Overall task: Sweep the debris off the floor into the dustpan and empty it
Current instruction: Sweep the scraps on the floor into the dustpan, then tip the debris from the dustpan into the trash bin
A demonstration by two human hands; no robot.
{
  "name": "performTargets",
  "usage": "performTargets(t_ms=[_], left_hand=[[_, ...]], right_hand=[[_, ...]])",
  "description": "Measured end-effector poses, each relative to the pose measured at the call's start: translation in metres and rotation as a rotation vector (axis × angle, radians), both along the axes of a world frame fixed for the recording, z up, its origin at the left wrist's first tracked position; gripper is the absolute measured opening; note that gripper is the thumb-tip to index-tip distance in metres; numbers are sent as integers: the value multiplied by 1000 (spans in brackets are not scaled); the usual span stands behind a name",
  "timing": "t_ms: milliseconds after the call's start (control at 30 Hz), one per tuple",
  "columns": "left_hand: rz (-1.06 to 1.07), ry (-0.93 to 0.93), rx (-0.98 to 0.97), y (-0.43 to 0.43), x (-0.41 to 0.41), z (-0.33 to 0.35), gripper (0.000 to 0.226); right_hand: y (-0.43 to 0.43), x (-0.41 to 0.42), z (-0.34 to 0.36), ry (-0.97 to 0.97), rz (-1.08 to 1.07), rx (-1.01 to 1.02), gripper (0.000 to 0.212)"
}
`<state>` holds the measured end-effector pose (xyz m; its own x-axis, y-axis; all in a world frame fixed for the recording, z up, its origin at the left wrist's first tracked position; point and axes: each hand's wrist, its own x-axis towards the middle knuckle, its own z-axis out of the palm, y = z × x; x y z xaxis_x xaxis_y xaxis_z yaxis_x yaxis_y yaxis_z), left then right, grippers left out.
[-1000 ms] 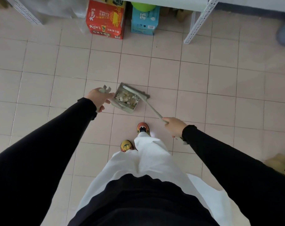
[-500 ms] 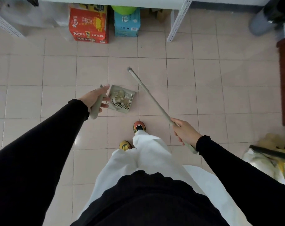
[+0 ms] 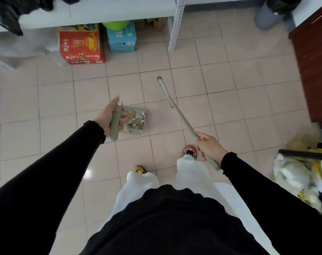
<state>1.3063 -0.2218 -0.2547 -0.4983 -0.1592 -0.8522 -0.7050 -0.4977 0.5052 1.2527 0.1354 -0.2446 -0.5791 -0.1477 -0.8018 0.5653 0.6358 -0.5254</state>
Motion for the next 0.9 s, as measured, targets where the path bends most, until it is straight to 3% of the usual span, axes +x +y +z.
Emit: performTargets(t_ms=[167,300,633,767,900], left_hand=[[-105,4,11,53,-61,21,21],[-20,34,94,104,-116,37,14],[-179,127,-23,241,-264,61,31],[-233,180,-9,275,-327,69,19],[-318,216,-57,304,-395,75,20]], right_hand=[[55,-42,2,0,-72,-37,43],[108,-89,7,-2,-124,-84,38],[224,-216,17,-23,-256,-174,32],[249,-259,19,17,-341,-207,33],[267,-310,22,58,-397,-215,27]])
